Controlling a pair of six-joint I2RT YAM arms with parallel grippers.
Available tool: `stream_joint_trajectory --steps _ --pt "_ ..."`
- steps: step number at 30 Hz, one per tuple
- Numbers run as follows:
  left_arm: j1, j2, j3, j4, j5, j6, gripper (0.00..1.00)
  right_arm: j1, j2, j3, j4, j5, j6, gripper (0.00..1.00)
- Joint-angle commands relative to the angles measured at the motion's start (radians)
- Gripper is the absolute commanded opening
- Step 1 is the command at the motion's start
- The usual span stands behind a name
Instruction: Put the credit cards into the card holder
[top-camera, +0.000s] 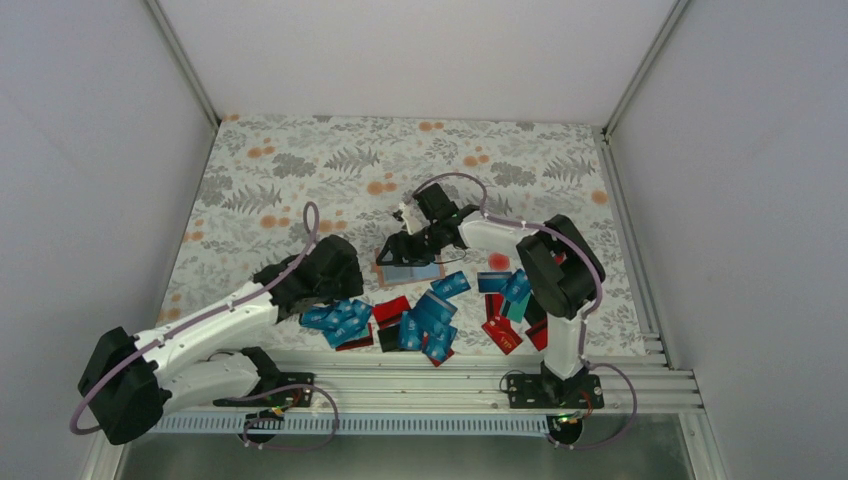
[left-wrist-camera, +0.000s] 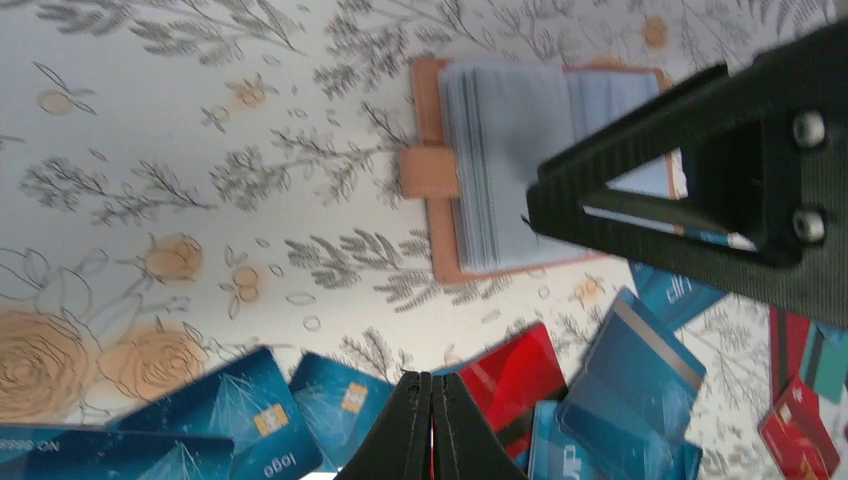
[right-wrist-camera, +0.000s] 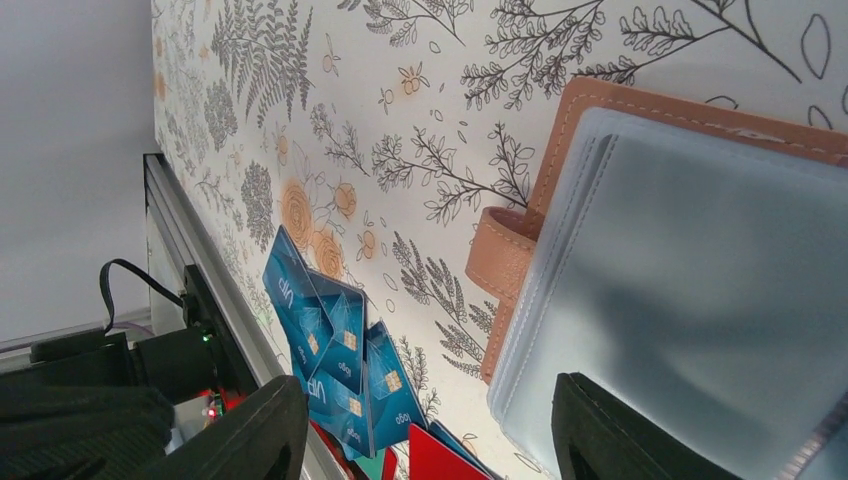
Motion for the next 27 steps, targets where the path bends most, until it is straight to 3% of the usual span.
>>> stream_joint_trajectory --steps 1,8,13,20,27 --pt "-0.033 -0.045 -0.037 0.053 0.078 0.059 0.03 0.011 -0.046 0.021 -0.04 0.023 -0.022 0.63" --pt "-0.16 -0.001 -0.056 0.156 0.169 0.124 0.14 0.012 -0.302 -0.145 -0.158 0.204 -0.031 0.64" --pt "-0.249 0.092 -0.009 0.182 0.211 0.138 0.31 0.011 -0.476 -0.323 -0.248 0.297 0.067 0.65" --pt "-0.378 0.348 0.204 0.0 0.131 0.099 0.56 0.016 -0.636 -0.491 -0.339 0.275 0.157 0.69" --pt "-0.502 0.594 0.434 -0.272 0.034 -0.048 0.81 0.015 -0.694 -0.48 -0.41 0.402 0.162 0.79"
